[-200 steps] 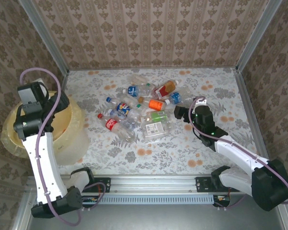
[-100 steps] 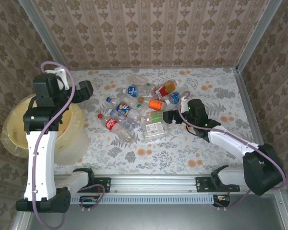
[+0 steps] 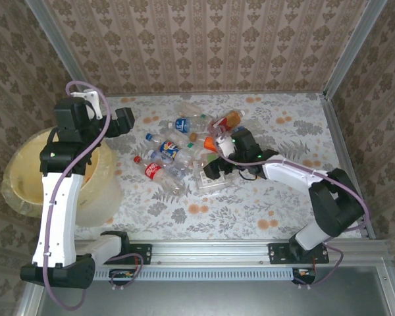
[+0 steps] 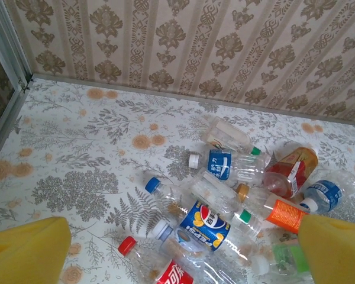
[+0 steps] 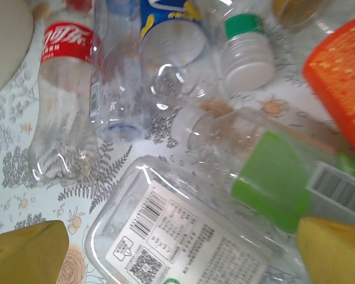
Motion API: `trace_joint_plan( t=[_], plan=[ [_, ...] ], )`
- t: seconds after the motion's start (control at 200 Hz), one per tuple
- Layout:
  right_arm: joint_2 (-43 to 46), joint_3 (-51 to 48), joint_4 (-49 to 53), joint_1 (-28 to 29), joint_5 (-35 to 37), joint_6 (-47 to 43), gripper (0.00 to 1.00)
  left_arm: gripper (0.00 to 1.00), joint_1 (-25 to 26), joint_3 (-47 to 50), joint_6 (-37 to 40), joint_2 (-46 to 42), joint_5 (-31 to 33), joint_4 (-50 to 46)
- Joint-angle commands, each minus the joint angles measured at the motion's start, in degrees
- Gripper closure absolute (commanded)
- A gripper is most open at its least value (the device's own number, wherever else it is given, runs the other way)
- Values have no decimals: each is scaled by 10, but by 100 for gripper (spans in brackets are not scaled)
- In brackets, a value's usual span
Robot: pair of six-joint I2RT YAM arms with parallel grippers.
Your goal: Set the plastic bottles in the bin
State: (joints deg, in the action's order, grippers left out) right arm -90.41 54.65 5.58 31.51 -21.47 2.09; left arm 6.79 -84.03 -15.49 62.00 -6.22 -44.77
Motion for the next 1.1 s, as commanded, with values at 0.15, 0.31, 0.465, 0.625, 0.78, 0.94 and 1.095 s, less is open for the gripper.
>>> trace_joint_plan(
  t=[0.15, 0.31, 0.465, 0.625, 0.78, 0.94, 1.095],
  plan=[
    [-19, 22, 119, 26, 14, -51, 0, 0, 6, 18, -18, -2, -24, 37],
    [12, -16, 141, 48, 22, -22, 0, 0, 6, 19, -18, 4, -22, 39],
    [39, -47, 167, 73, 27, 25, 0, 0, 7, 19, -19, 14, -30, 43],
    [52, -50, 168, 121, 21, 79, 0, 0, 10, 16, -17, 28, -35, 47],
    [54, 5, 227, 127, 80, 11, 0, 0, 12, 14, -15, 38, -37, 49],
    [22, 74, 316, 127, 127, -150, 0, 0, 13, 18, -12, 34, -30, 47],
    [-14, 113, 366, 127, 131, -279, 0, 0, 13, 35, -11, 15, -11, 55]
  ],
)
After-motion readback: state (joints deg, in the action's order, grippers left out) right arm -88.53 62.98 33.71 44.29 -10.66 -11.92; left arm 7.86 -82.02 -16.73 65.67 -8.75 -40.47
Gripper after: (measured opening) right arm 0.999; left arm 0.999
